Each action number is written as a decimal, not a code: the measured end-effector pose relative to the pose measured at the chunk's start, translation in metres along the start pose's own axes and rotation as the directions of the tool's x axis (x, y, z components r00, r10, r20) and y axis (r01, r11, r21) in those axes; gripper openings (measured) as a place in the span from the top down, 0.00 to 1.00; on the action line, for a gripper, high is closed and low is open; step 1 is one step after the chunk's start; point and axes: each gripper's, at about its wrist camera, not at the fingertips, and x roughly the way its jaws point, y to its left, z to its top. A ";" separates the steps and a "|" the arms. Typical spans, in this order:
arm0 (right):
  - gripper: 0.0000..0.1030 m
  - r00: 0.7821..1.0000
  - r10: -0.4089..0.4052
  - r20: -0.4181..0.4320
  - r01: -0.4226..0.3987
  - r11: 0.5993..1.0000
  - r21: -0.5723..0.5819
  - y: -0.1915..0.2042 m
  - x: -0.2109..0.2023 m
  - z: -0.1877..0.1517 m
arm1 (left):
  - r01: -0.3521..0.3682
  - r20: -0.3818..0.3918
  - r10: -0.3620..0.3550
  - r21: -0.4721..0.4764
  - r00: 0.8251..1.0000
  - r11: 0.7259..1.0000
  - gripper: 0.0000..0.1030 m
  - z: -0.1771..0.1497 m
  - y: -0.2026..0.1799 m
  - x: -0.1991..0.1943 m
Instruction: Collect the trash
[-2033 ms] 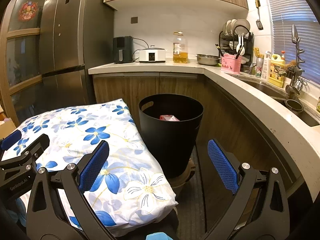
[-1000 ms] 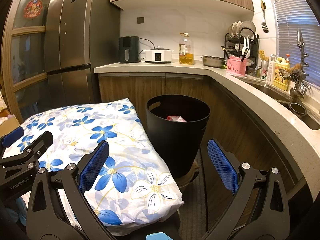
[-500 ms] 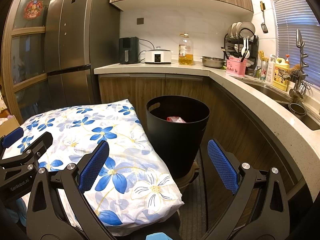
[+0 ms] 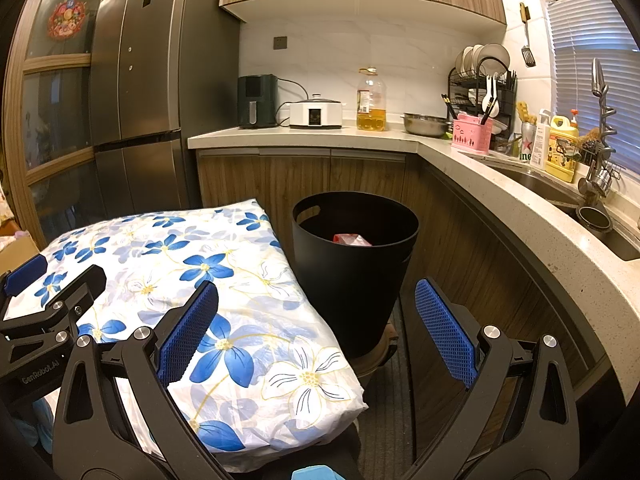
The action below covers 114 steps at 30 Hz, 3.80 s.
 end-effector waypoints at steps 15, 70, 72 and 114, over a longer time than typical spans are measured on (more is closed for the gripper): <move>0.05 1.000 -0.001 -0.002 0.001 1.000 0.001 0.001 0.000 0.001 | 0.000 0.000 0.000 0.001 1.000 1.000 0.06 0.000 0.000 0.000; 0.05 1.000 -0.004 0.001 0.004 1.000 0.001 0.000 -0.002 0.001 | 0.002 0.010 -0.002 0.010 1.000 1.000 0.06 0.001 0.001 -0.002; 0.05 1.000 -0.003 0.002 0.003 1.000 0.001 0.000 -0.002 0.001 | 0.000 0.010 0.000 0.010 1.000 1.000 0.06 0.000 0.000 -0.002; 0.05 1.000 -0.010 0.012 0.010 1.000 -0.001 -0.001 -0.006 0.007 | -0.008 0.014 0.008 0.006 1.000 1.000 0.06 -0.001 0.007 -0.005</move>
